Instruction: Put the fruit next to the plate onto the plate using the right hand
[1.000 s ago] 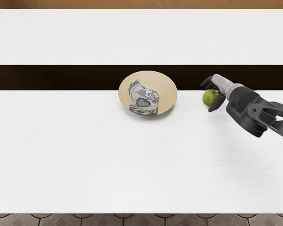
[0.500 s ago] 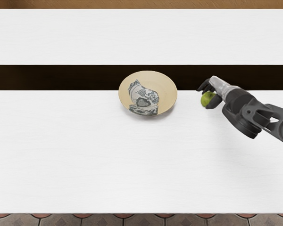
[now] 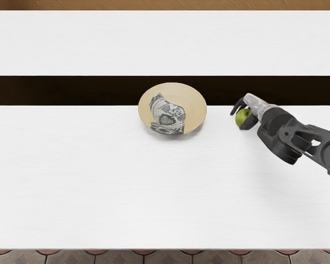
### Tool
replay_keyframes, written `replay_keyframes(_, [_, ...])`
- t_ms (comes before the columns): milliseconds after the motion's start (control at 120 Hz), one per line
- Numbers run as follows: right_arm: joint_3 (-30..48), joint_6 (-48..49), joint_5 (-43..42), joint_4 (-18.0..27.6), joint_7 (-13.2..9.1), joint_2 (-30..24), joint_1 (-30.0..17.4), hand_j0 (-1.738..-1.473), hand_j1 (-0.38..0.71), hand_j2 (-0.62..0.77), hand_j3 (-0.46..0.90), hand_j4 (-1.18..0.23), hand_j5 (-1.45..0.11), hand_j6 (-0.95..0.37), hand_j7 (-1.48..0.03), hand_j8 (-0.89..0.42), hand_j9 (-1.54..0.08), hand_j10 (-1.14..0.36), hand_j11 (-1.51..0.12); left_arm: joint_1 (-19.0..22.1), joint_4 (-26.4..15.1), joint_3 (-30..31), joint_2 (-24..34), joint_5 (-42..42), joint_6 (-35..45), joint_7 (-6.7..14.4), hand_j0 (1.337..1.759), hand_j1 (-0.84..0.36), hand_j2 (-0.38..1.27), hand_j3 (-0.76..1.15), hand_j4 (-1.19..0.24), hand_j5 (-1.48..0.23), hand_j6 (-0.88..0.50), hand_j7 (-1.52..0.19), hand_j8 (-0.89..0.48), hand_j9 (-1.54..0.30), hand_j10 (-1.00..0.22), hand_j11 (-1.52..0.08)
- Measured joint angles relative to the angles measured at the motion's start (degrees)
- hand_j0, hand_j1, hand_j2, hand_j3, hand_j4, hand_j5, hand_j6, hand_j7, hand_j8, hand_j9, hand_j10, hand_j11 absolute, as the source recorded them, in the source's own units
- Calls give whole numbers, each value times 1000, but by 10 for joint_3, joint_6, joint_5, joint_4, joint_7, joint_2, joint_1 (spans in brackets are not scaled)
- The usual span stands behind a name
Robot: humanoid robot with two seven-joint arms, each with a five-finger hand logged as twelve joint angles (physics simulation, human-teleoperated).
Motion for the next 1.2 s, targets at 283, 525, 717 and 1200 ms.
replay_keyframes(283, [9, 44, 82, 17, 0, -33, 53, -1639, 215, -94, -1, -680, -888, -462, -882, -343, -901, -529, -912, 0, 0, 0, 0, 0, 0, 0, 1658, 73, 46, 0, -230, -299, -230, -299, -230, -299, -230, -299])
replay_keyframes(525, [121, 147, 219, 43, 0, -28, 81, -1640, 206, -104, -1, -666, -910, -466, -884, -345, -910, -531, -919, 0, 0, 0, 0, 0, 0, 0, 1658, 73, 46, 0, -230, -299, -230, -299, -230, -299, -230, -299])
replay_keyframes(717, [174, 166, 257, 3, 0, 65, 87, -1640, 209, -102, 0, -660, -918, -462, -884, -339, -914, -526, -924, 0, 0, 0, 0, 0, 0, 0, 1658, 73, 46, 0, -230, -299, -230, -299, -230, -299, -230, -299])
replay_keyframes(1200, [160, 165, 257, -77, 0, 152, 89, -1651, 149, -96, 0, -494, -665, -427, -652, -378, -664, -497, -670, 0, 0, 0, 0, 0, 0, 0, 1658, 73, 46, 0, -230, -299, -230, -299, -230, -299, -230, -299])
